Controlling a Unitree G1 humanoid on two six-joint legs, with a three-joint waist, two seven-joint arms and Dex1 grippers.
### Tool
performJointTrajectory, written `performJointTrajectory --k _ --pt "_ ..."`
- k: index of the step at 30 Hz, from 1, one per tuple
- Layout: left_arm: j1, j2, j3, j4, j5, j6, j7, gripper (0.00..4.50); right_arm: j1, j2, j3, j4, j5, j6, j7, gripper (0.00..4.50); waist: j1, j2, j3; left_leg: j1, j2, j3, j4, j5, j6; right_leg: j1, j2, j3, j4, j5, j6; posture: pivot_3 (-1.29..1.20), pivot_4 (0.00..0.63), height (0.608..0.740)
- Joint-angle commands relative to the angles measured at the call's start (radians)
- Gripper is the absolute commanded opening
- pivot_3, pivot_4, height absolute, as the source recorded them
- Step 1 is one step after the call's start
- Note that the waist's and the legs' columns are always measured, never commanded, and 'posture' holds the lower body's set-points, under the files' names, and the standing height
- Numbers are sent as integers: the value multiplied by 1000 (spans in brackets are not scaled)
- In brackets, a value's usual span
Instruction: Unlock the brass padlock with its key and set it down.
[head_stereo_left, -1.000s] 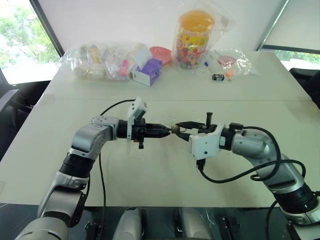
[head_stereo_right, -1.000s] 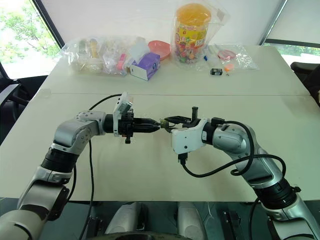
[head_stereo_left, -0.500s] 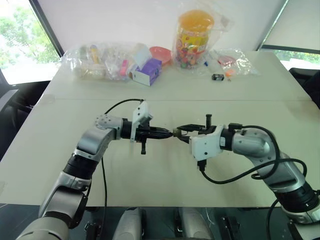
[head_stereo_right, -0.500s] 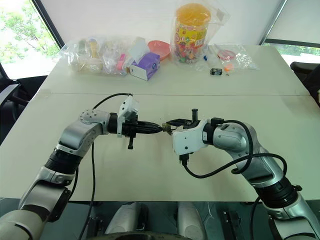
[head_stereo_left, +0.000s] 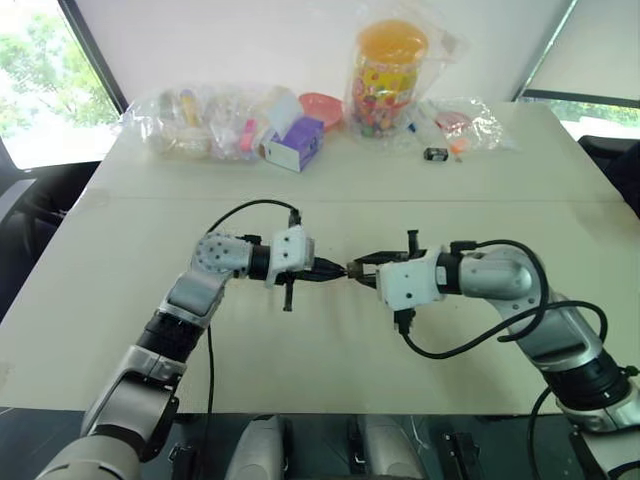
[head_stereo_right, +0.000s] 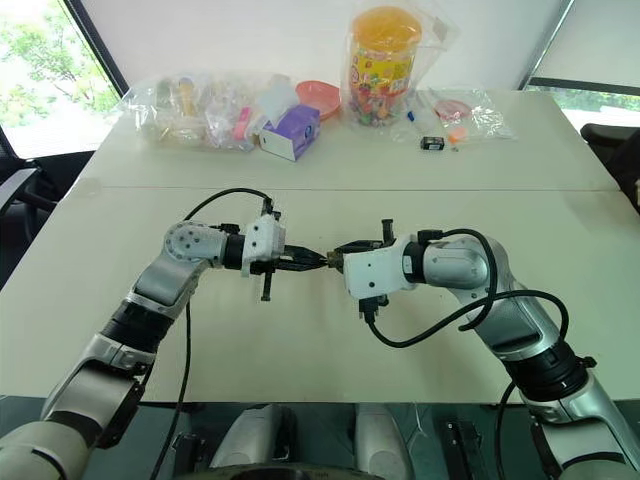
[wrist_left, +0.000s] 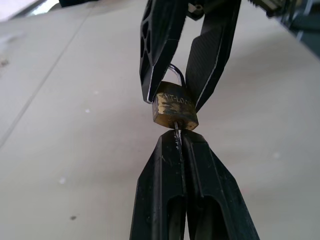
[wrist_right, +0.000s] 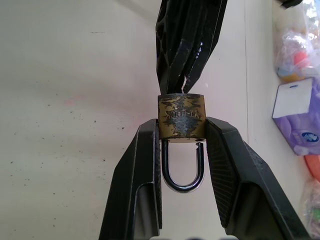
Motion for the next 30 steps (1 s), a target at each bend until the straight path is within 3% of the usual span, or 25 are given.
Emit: performJointTrajectory --k 1,4,9,30 --pt "-34 -4 113 -123 -280 402 22 44 -11 -3 -2 -7 -11 -35 -19 688 -1 0 0 0 0 0 0 0 0 0 0 0 0 0 0 0 150 735" --pt "-46 -11 162 -125 -366 571 56 938 -8 -6 -3 -4 -16 -44 -29 688 2 0 0 0 0 0 0 0 0 0 0 0 1 0 0 0 150 735" --pt "-56 -17 189 -114 -405 661 90 3364 -5 -12 -4 1 -23 -48 -37 688 3 0 0 0 -1 0 1 0 0 0 -1 0 1 0 0 0 150 735" --pt "-66 -107 134 53 -260 513 158 3364 -28 6 -5 -47 -24 -12 -38 688 3 0 0 0 -1 0 1 0 -1 0 -2 1 1 0 0 0 150 735"
